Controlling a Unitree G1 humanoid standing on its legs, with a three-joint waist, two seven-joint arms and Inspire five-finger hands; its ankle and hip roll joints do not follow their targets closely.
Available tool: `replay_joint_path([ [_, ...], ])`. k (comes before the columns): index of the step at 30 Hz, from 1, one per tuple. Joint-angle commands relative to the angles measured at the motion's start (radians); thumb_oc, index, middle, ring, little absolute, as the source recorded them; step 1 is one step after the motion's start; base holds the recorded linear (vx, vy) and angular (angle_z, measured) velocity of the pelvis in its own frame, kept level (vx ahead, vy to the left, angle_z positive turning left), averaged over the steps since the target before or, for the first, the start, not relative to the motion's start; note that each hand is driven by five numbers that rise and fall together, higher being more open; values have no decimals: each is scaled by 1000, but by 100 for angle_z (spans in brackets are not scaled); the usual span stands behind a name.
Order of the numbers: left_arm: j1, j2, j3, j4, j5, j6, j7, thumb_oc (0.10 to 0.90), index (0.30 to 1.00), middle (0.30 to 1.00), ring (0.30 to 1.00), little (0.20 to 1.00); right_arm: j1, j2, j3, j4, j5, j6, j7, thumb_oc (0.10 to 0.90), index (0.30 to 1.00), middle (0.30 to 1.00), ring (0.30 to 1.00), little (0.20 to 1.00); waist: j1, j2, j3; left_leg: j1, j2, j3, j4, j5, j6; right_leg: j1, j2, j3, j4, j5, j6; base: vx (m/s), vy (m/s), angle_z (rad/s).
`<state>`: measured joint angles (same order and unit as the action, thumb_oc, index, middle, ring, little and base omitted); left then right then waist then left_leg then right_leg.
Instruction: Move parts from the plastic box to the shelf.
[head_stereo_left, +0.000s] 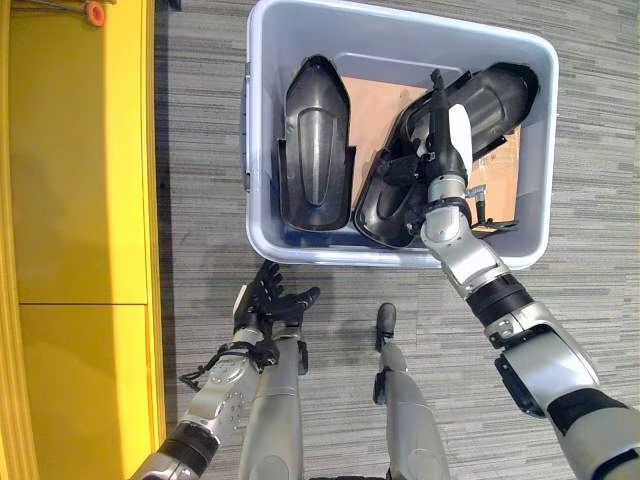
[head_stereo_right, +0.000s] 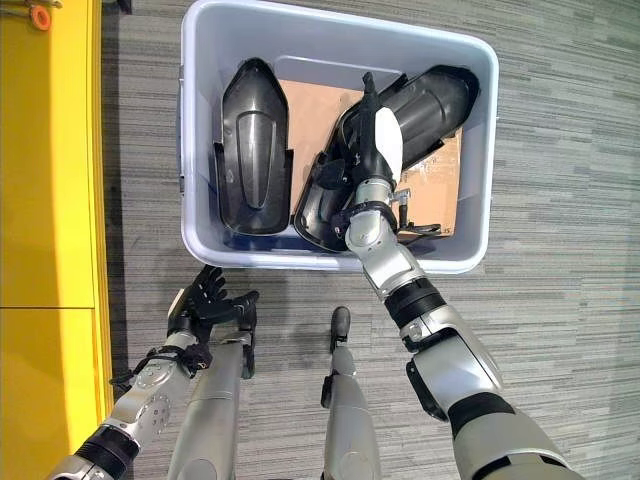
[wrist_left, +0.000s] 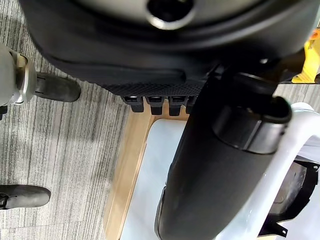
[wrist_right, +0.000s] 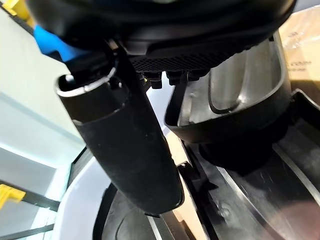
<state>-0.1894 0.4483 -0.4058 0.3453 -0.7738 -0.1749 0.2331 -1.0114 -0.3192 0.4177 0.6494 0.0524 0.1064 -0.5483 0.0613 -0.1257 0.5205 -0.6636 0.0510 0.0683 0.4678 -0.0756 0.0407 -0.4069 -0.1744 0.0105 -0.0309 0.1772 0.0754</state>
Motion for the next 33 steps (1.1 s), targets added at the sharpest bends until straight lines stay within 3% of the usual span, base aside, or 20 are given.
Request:
replay_joint_path([
  [1, 3, -10, -11, -82, 21, -45, 8, 900, 1000, 1000, 1000, 1000, -138, -58, -70, -9, 5, -68, -99, 900, 1000, 1000, 1000, 1000, 38, 21, -21, 61, 20, -75, -105, 7, -40, 100, -27, -75, 110, -109, 57, 0, 0, 0],
  [13, -2, -7, -18, -97, 29, -48, 18, 900, 1000, 1000, 1000, 1000, -175, -66, -82, 106, -43, -10, -147, 900, 1000, 1000, 1000, 1000, 47, 31, -12, 44, 12, -82, -88, -2, -35, 100, -27, -83, 109, -105, 60, 1, 1, 1],
  [33, -2, -18, -38, -101, 15, -62, 35, 900, 1000, 1000, 1000, 1000, -227, -37, -46, 263, -6, -12, -154, 900, 1000, 1000, 1000, 1000, 59, 46, -1, -10, 0, -92, -68, -9, -35, 68, -25, -95, 117, -111, 58, 1, 2, 1],
])
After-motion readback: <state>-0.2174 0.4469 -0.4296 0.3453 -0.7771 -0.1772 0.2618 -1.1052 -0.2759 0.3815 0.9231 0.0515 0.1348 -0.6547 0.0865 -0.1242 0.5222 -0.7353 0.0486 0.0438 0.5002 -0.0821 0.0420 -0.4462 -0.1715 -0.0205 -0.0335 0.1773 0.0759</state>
